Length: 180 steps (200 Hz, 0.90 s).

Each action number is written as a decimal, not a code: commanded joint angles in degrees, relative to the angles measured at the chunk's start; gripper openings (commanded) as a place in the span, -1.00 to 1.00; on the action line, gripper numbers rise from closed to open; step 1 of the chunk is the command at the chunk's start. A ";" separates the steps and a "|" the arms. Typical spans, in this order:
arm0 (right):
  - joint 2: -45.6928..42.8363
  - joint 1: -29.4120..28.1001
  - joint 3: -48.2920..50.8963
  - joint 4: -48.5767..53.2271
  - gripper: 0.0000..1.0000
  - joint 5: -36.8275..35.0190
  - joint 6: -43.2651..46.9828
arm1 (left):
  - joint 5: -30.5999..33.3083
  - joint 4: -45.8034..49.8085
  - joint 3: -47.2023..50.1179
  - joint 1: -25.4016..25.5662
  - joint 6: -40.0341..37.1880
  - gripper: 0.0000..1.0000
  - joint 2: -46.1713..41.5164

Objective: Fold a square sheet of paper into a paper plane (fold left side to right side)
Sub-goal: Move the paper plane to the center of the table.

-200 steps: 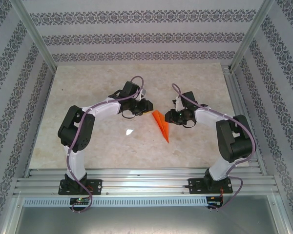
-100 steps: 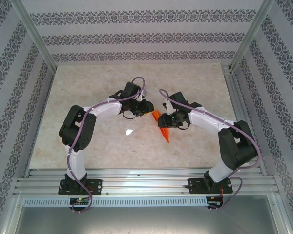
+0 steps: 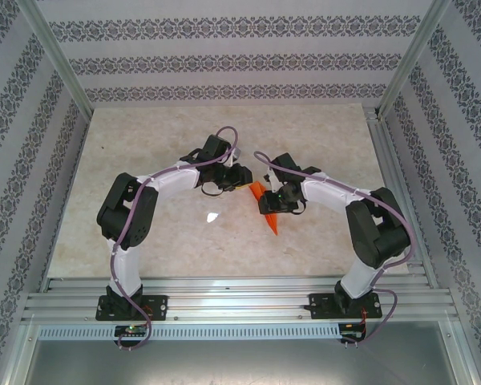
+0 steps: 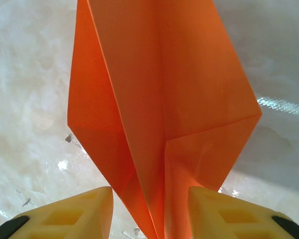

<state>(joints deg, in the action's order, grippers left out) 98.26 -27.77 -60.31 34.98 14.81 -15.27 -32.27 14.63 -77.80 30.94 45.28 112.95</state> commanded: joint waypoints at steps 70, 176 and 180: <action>4.63 -2.55 -5.29 3.86 -0.45 -5.34 2.52 | 1.16 1.03 1.55 0.54 -1.88 -0.39 -3.07; 10.11 -5.45 -7.38 6.50 -0.46 -8.57 2.75 | -0.99 -0.81 4.50 0.57 -2.05 -0.48 -5.79; 10.11 -5.45 -7.37 6.43 -0.46 -8.57 2.62 | -1.30 -1.06 4.50 0.49 -1.88 -0.51 -5.66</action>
<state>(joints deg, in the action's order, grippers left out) 106.89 -32.64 -66.92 40.51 7.94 -13.34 -31.29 14.98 -74.17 30.94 44.16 108.73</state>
